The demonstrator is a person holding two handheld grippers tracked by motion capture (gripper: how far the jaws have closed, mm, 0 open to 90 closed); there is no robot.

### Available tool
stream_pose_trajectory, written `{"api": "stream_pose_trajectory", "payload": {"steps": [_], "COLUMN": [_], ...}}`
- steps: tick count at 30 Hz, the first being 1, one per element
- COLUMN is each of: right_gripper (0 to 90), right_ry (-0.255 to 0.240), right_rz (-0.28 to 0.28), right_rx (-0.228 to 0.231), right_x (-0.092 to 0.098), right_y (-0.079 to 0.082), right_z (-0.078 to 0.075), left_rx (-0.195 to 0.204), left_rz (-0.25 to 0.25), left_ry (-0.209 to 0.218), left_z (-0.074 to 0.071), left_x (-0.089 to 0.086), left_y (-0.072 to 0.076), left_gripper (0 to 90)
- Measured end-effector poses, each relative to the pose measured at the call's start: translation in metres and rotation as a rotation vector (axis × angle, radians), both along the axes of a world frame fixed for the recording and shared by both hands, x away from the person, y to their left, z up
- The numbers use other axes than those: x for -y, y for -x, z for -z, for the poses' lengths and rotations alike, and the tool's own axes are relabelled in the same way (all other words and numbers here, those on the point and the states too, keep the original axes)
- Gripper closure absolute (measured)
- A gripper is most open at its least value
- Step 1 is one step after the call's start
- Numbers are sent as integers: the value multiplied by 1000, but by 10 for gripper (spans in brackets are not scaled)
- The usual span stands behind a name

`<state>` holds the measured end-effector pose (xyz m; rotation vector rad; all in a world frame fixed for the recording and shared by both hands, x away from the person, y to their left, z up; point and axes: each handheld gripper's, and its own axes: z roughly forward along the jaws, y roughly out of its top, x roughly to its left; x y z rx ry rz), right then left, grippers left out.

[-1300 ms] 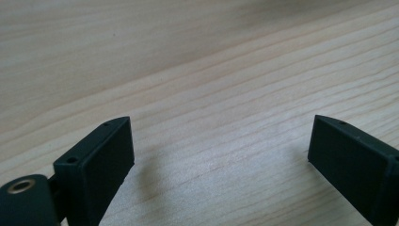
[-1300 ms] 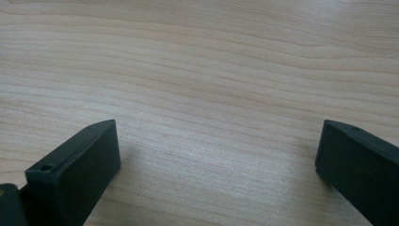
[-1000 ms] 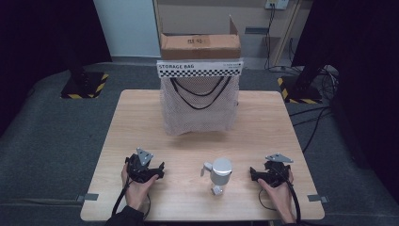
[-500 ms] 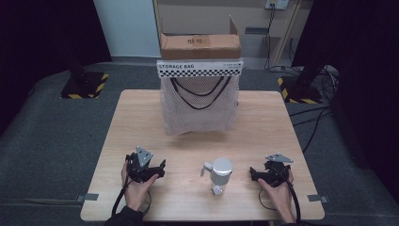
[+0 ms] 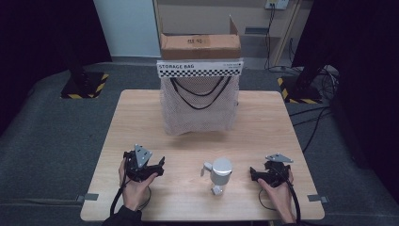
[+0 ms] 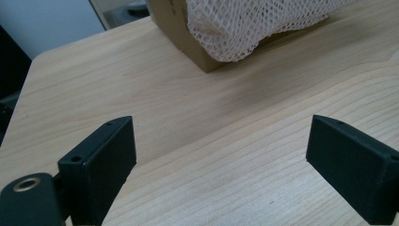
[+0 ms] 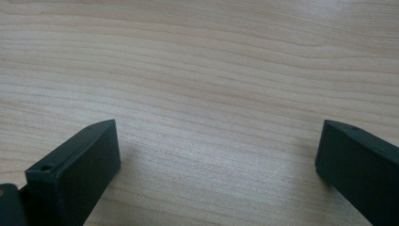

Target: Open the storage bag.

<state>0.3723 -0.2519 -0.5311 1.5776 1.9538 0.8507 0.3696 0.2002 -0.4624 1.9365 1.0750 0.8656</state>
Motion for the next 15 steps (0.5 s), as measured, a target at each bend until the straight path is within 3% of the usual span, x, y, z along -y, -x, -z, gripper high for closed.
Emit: {"api": "stream_pose_trajectory", "payload": {"steps": [7,15], "right_gripper": [3,4], "right_ry": [-2,0], "right_rz": [2,0], "right_rx": [-1,0], "right_x": [0,0], "right_y": [0,0], "right_z": [0,0], "left_rx": [20,70], "left_rz": [17,36], "left_ry": [-14,-18], "left_z": [-8,-25], "left_x": [3,7], "left_y": [2,0], "left_gripper": [83,83]}}
